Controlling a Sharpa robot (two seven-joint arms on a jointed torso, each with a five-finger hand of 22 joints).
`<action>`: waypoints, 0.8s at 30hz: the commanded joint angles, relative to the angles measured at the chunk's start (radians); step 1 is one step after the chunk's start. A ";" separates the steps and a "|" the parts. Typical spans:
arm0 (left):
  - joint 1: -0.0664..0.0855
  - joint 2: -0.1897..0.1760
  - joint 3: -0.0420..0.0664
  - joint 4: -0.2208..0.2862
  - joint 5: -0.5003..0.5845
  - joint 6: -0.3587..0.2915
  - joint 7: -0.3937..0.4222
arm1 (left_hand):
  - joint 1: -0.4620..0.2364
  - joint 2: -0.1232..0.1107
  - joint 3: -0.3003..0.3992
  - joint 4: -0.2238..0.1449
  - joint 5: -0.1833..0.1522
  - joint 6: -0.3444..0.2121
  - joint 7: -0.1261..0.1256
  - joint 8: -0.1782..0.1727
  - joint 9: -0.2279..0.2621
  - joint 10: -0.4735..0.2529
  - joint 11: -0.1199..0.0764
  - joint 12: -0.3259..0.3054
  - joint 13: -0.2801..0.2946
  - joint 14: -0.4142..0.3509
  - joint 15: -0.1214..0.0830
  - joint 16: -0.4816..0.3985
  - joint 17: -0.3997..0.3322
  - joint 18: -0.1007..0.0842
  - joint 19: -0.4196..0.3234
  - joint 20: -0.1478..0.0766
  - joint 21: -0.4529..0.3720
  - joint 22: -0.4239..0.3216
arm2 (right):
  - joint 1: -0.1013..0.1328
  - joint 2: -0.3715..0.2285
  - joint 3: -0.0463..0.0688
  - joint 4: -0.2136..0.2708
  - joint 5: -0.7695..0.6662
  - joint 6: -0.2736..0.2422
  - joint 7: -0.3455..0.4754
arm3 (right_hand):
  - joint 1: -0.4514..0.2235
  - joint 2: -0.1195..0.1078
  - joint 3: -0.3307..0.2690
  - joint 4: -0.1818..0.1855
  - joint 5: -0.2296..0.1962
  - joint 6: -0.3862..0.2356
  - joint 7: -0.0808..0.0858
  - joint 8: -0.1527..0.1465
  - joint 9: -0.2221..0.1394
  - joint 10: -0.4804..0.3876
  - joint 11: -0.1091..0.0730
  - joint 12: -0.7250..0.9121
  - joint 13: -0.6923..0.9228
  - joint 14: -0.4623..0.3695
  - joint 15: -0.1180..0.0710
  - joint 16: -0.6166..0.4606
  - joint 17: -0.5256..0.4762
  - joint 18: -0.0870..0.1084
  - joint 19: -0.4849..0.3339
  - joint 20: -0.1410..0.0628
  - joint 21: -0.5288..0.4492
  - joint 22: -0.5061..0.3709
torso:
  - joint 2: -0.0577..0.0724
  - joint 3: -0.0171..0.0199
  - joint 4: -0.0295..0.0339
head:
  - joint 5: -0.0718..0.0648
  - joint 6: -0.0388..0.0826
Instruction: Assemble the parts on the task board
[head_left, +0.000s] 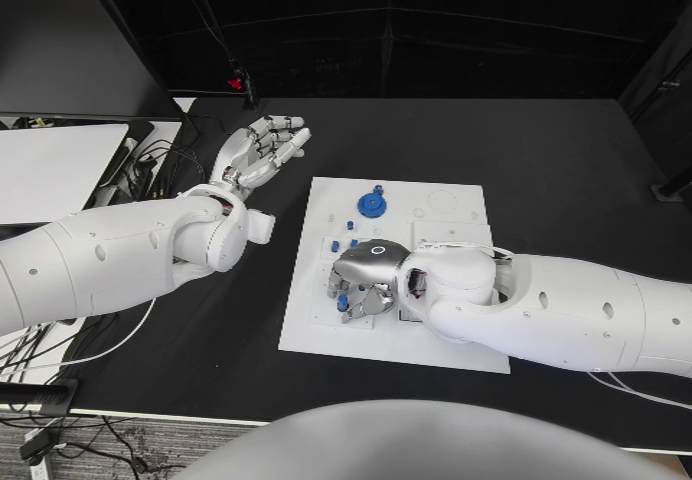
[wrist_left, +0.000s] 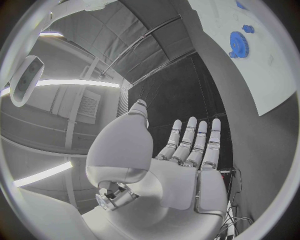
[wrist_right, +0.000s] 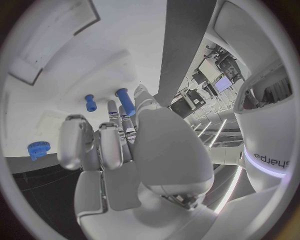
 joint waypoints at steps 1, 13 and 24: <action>0.001 0.000 0.001 0.001 0.001 0.009 0.091 | -0.001 0.010 0.007 -0.001 0.003 -0.005 0.154 0.005 -0.001 -0.006 -0.001 0.005 -0.001 -0.008 0.001 0.004 -0.001 0.002 0.004 -0.001 0.003 0.000 | 0.000 -0.004 0.000 0.003 -0.014 -0.076 0.021 | -0.030 -0.012 -0.025 0.001 0.001 -0.018 0.003 0.000 0.002 -0.012 0.002 0.005 0.002 0.038 0.007 -0.007 -0.008 0.010 -0.003 0.007 -0.010 0.155 | 0.000 0.0003 -0.0003 | 0.000 0.000; 0.001 0.001 0.001 0.001 0.001 0.014 0.091 | -0.001 0.010 0.007 -0.001 0.003 -0.005 0.154 0.005 -0.001 -0.006 -0.001 0.006 -0.001 -0.008 0.001 0.004 -0.002 0.002 0.004 -0.001 0.003 0.000 | -0.008 -0.091 0.001 0.054 0.291 -0.410 0.197 | -0.085 -0.033 -0.084 0.004 0.002 -0.022 0.019 0.008 0.007 -0.009 0.013 0.012 0.003 0.039 0.015 -0.006 -0.007 0.008 0.002 0.012 -0.005 0.156 | -0.001 -0.0001 -0.0006 | -0.003 0.000; 0.000 0.006 0.001 -0.003 0.001 0.016 0.094 | -0.002 -0.002 0.000 0.000 0.005 -0.008 0.154 0.008 -0.003 -0.011 -0.001 0.014 -0.005 -0.010 0.001 0.011 -0.010 0.002 0.005 -0.001 0.004 -0.001 | 0.043 -0.338 0.002 0.176 1.036 -0.372 0.452 | -0.102 0.067 -0.097 -0.003 0.019 -0.111 0.028 0.006 0.003 -0.024 0.023 0.037 0.009 0.030 0.028 0.008 0.004 0.012 -0.016 0.025 -0.026 0.152 | -0.002 -0.0030 0.0000 | -0.022 0.000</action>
